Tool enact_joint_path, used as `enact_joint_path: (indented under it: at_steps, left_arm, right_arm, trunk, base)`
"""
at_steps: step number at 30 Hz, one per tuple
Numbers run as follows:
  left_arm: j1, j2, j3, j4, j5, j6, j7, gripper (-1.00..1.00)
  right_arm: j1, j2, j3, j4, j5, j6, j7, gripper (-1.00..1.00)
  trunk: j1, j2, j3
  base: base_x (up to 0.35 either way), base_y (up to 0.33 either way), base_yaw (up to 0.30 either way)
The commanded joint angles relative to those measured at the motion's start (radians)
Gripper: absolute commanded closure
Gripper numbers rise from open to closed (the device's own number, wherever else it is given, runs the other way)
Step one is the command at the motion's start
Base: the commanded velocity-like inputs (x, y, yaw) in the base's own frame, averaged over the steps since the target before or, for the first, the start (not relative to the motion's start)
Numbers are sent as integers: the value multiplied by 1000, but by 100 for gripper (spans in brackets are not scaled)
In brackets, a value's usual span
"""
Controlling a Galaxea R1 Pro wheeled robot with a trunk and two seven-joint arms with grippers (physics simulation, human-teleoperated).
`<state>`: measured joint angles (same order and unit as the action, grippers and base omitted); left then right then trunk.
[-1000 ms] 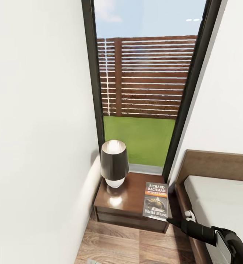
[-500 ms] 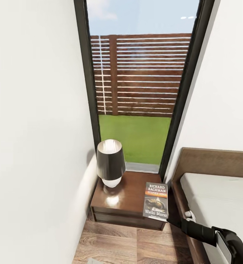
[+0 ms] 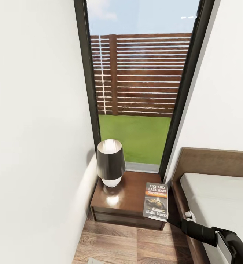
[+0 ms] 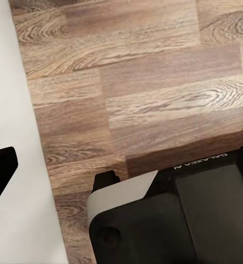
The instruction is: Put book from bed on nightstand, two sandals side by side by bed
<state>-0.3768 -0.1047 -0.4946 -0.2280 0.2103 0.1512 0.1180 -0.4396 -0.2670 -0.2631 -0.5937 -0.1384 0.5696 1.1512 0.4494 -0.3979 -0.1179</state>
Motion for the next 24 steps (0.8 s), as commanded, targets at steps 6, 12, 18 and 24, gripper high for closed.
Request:
enact_joint_path:
  at_steps: [6, 12, 18, 24]
  left_arm:
    - [-1, 0, -9, -2, 9, 5, 6, -100]
    - [-1, 0, -9, -2, 9, 5, 6, -100]
    - [-1, 0, -9, -2, 9, 5, 6, -100]
    - [-1, 0, -9, -2, 9, 5, 6, -100]
  right_arm:
    - [-1, 0, -1, 0, -4, 7, 1, 100]
    - [-1, 0, -2, 1, -4, 8, 1, 100]
    - [-1, -1, -2, 1, -4, 12, 2, 100]
    - [-2, -1, -2, 2, -3, 16, 3, 100]
  trunk:
    - [1, -2, -2]
    - [1, -2, -2]
    - [1, -2, -4]
    - [1, -2, -8]
  base:
    - [1, 0, -1]
    - [59, 0, 0]
    - [184, 0, -10]
    - [250, 0, -70]
